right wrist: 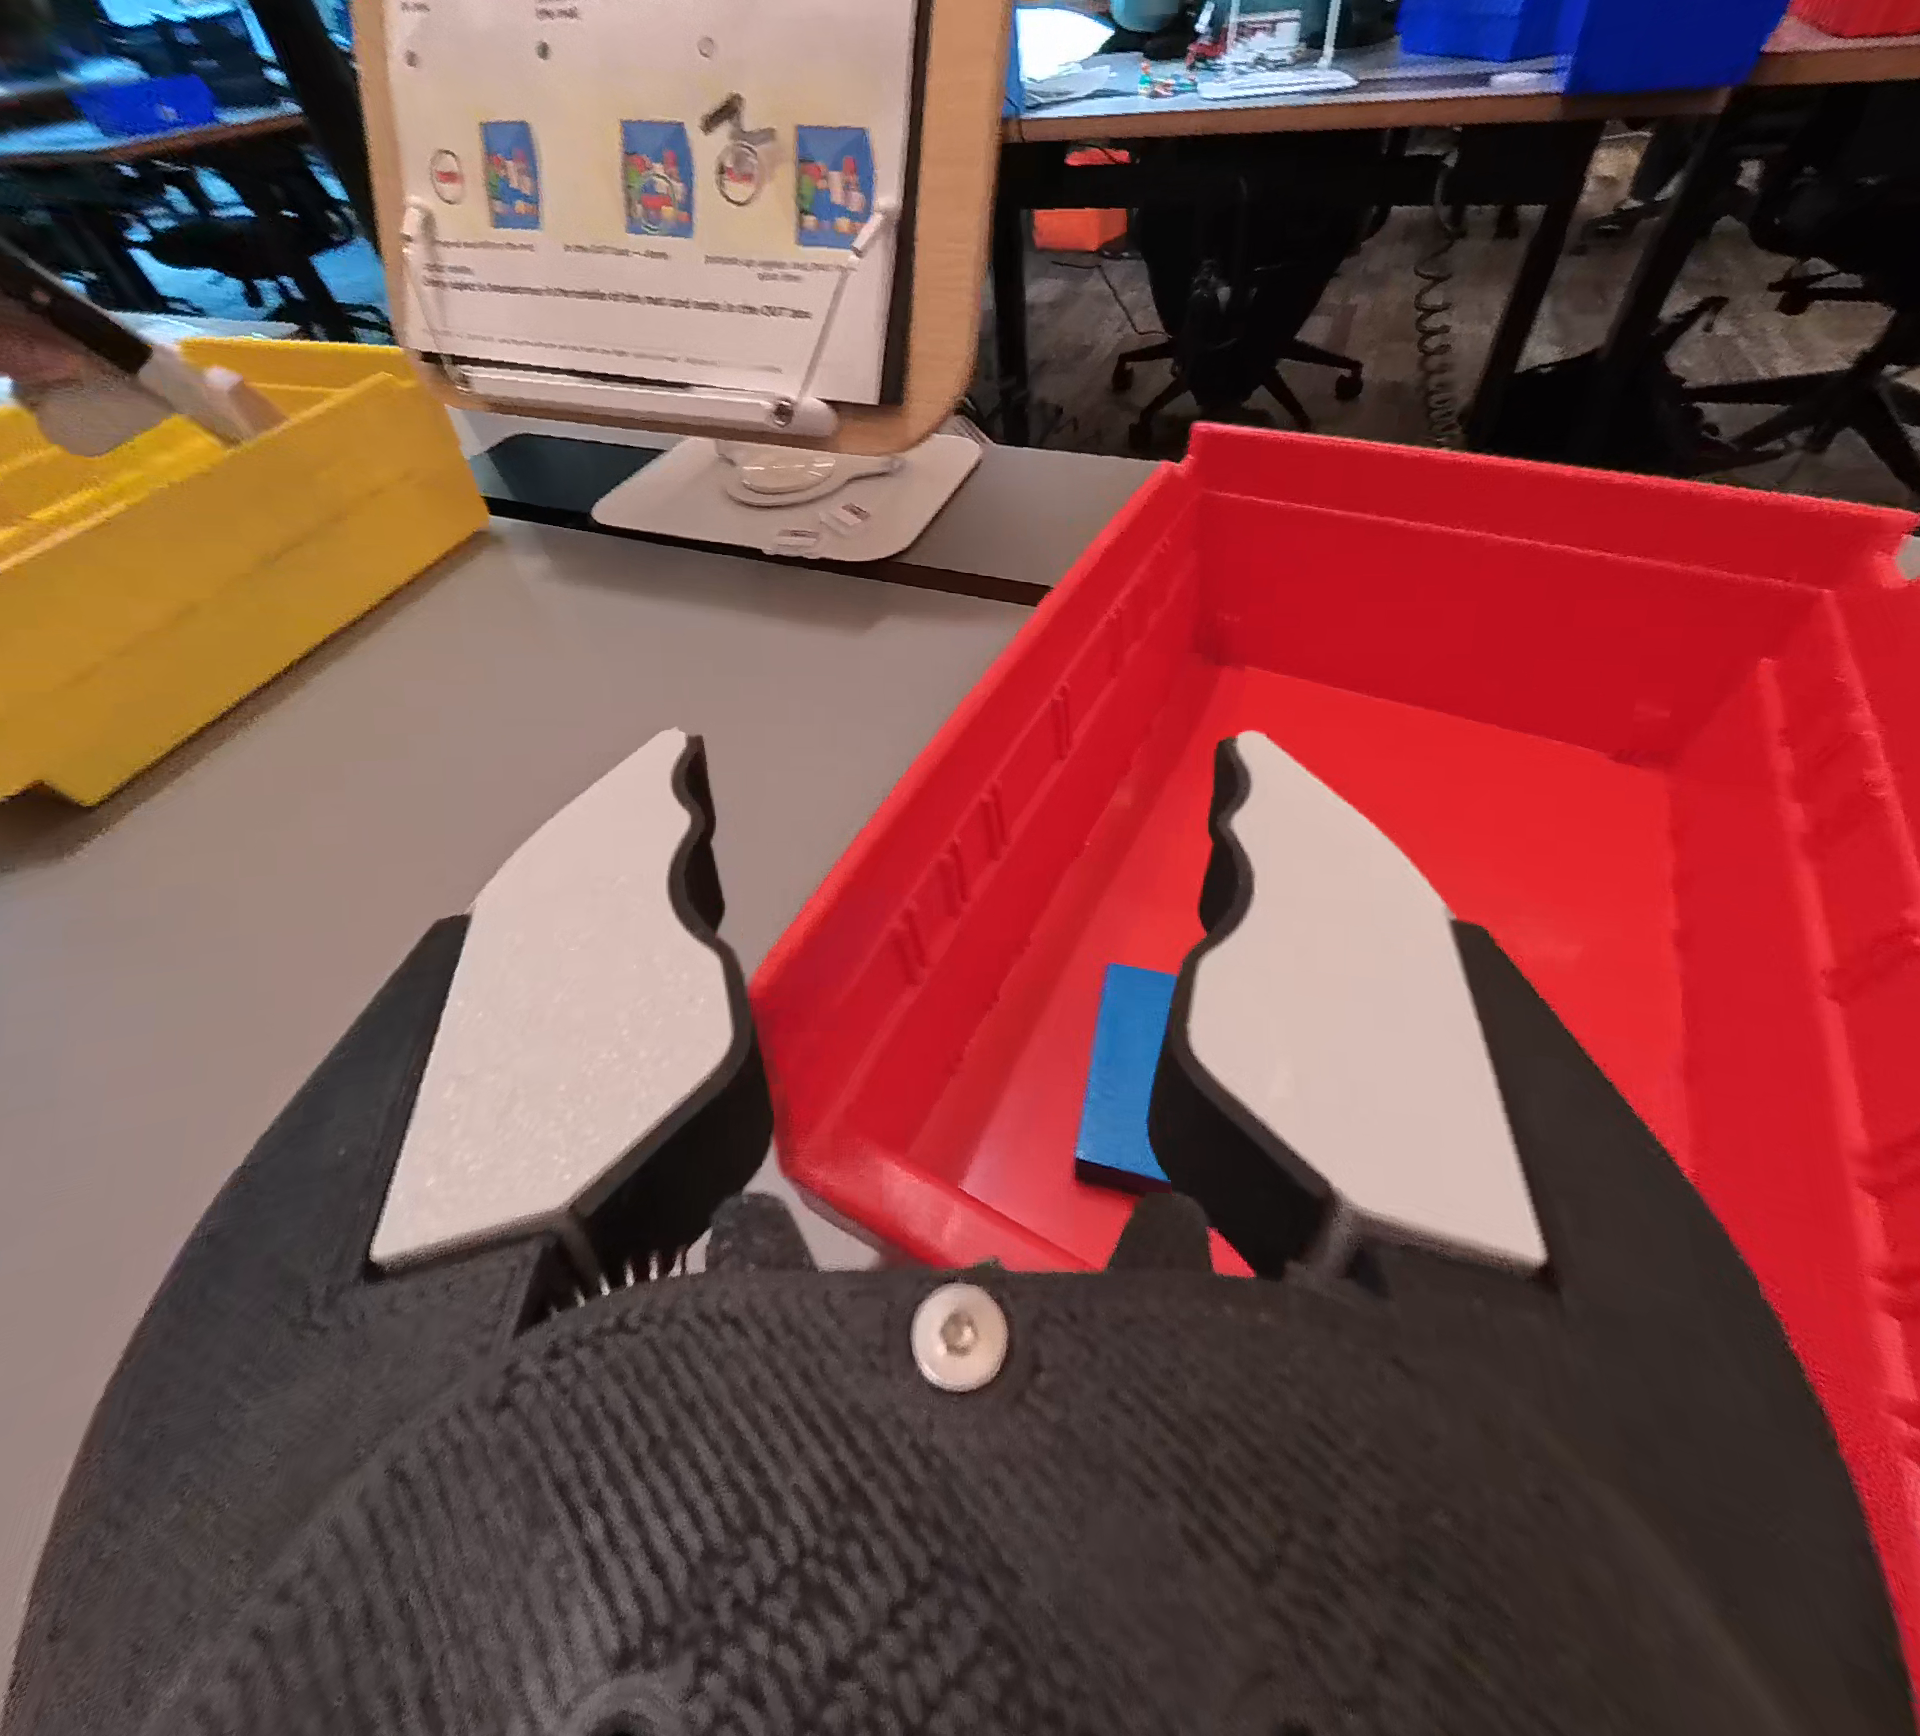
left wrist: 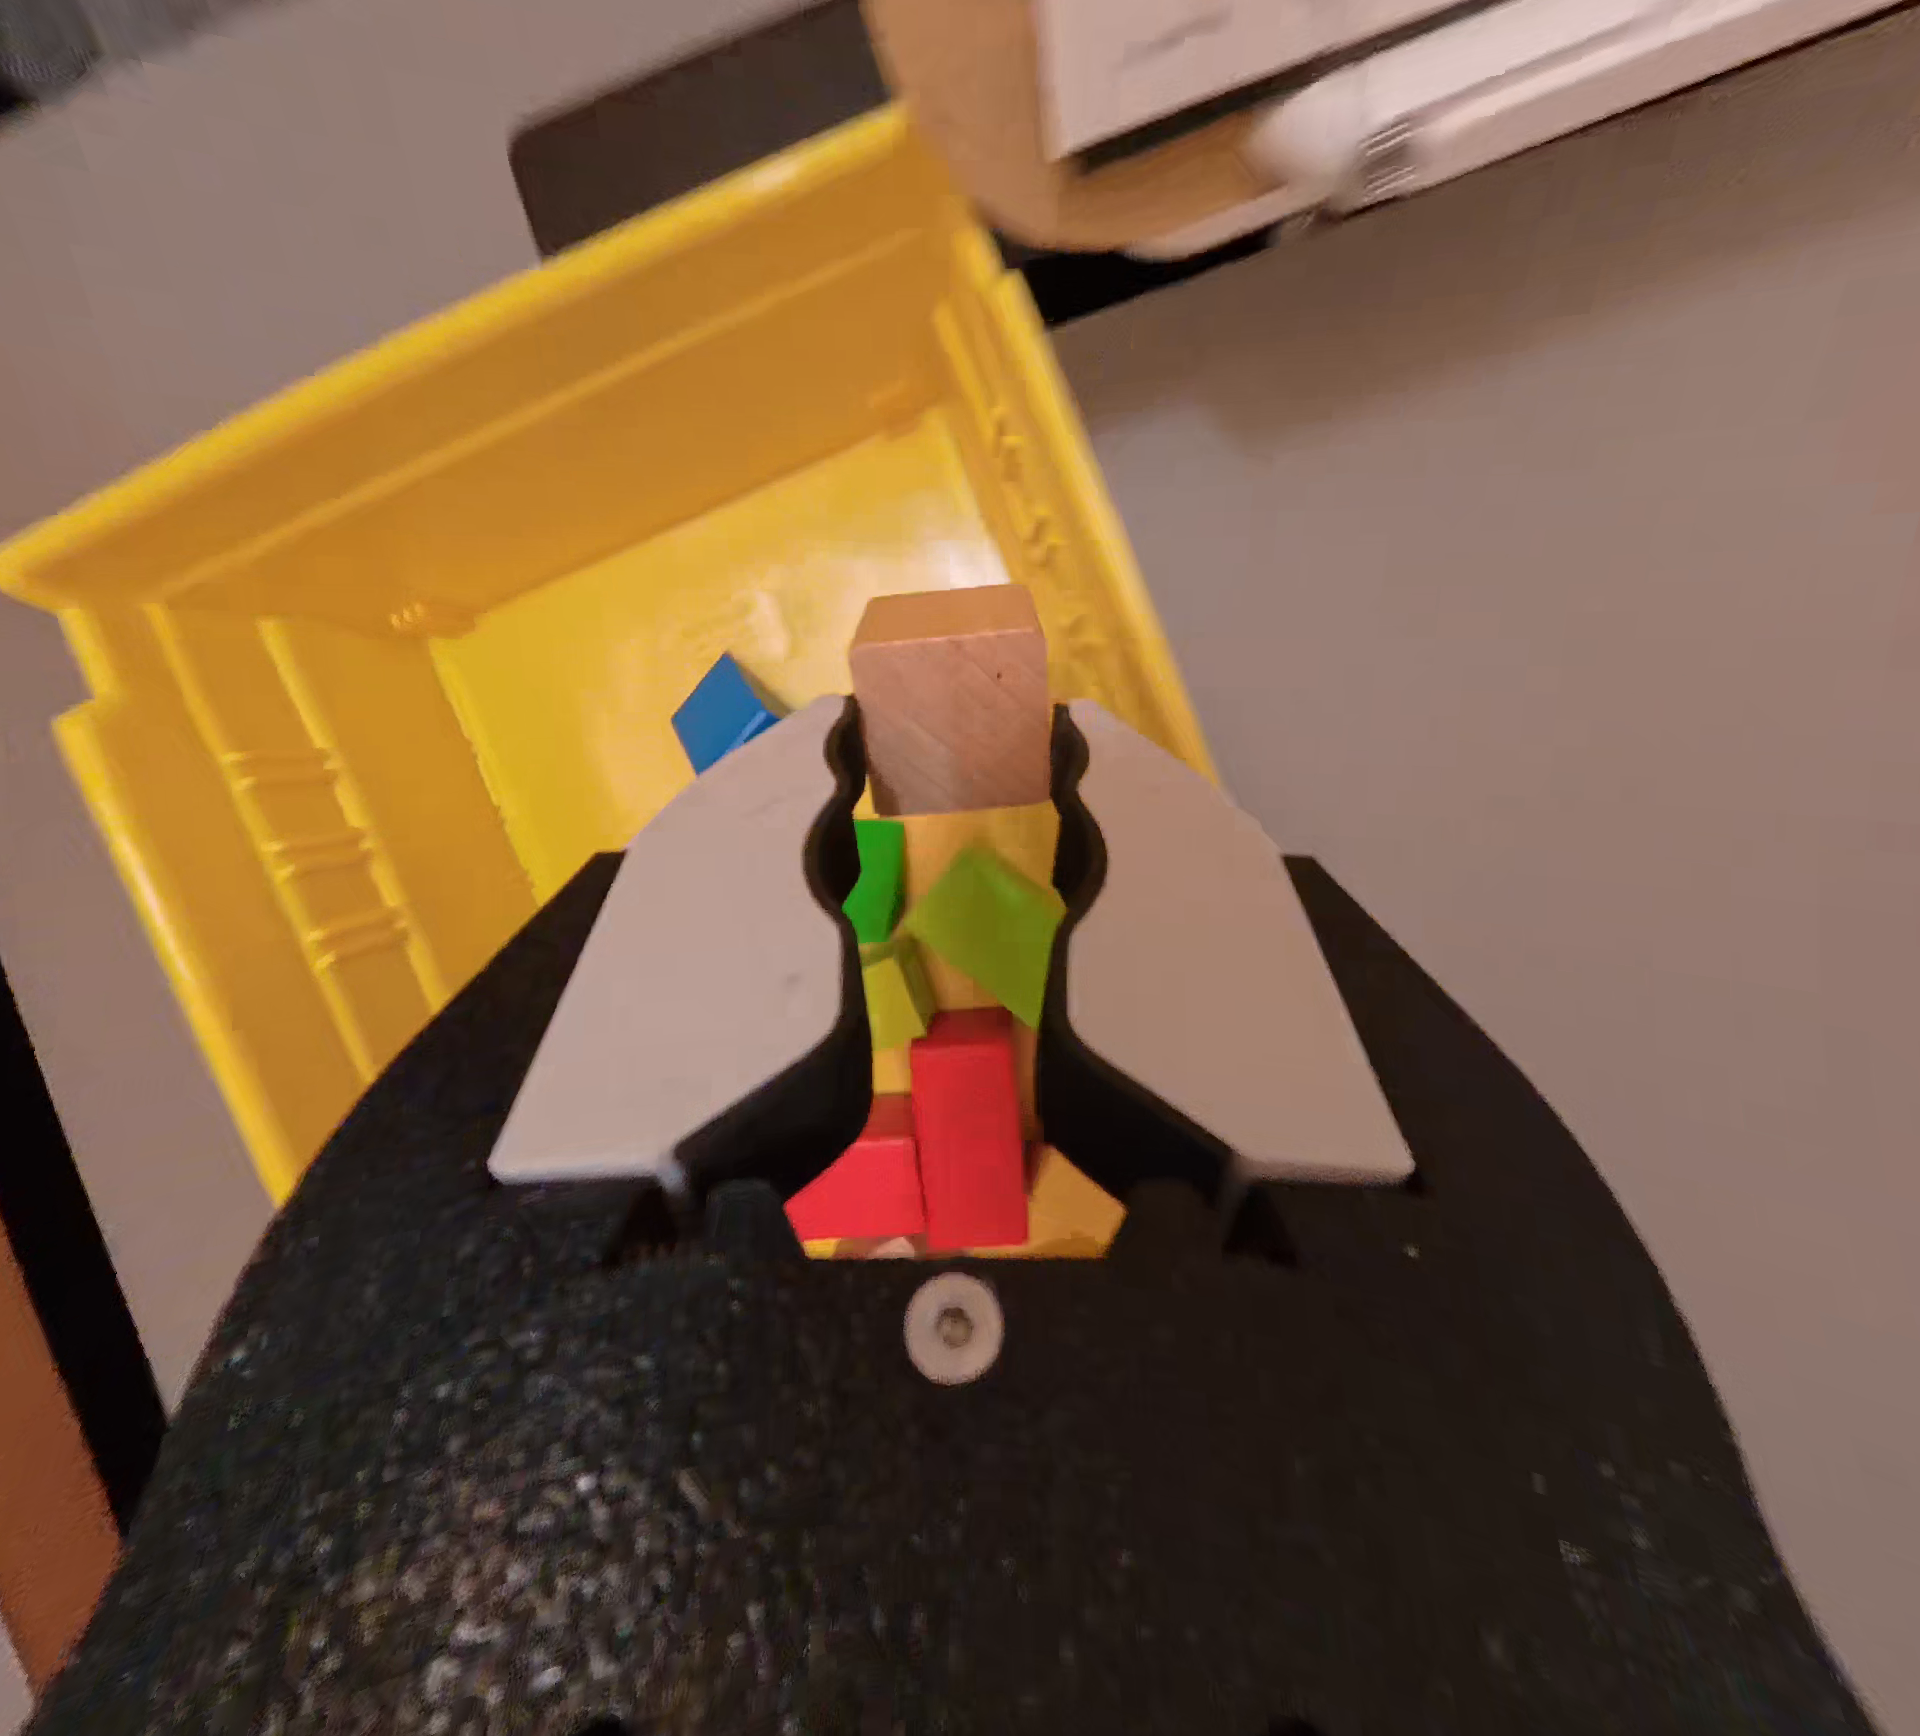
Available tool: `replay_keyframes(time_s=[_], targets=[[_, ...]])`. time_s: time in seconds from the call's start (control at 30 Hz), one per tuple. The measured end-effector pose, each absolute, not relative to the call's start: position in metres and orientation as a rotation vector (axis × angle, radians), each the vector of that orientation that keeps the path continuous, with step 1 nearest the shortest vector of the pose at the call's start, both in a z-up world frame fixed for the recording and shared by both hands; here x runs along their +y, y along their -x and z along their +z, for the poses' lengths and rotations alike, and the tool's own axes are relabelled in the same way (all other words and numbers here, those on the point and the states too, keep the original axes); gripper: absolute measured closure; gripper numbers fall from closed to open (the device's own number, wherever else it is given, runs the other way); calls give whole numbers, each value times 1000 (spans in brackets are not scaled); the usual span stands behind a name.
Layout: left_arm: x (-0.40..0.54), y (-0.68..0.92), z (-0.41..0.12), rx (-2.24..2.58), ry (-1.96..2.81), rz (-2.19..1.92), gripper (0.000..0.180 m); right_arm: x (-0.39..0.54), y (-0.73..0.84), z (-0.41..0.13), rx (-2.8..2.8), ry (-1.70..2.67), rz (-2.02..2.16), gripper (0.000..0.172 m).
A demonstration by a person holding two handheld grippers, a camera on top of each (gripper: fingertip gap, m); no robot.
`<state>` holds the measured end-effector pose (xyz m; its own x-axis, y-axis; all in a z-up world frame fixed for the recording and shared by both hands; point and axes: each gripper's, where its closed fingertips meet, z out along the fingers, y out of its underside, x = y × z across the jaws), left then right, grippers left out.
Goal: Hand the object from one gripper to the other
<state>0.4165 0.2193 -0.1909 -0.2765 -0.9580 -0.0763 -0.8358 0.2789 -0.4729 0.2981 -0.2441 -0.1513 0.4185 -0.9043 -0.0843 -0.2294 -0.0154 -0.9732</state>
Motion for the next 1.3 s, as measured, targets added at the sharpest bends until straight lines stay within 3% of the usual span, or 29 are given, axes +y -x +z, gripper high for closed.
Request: replay_keyframes(time_s=[0.2, 0.33, 0.53, 0.67, 1.2, 1.3], targets=[[130, -341, -73, 2183, 1105, -1315, 147, -193, -281, -127, 858, 1476, -529, 81], [70, -269, -37, 2193, 752, -1733, 147, -143, -250, -94, 643, 1370, -278, 94], [8, -199, -39, 2203, 435, -1952, 147, -90, -197, -51, 393, 1227, 5, 97], [-25, -176, -45, 2221, 350, -1978, 147, -70, -172, -40, 275, 1244, 43, 110], [-48, -135, -49, 2125, 201, -2176, 147, -42, -139, -42, 115, 1283, 141, 124], [-49, -133, -55, 2140, 191, -2220, 147, -41, -135, -43, 75, 1291, 132, 140]])
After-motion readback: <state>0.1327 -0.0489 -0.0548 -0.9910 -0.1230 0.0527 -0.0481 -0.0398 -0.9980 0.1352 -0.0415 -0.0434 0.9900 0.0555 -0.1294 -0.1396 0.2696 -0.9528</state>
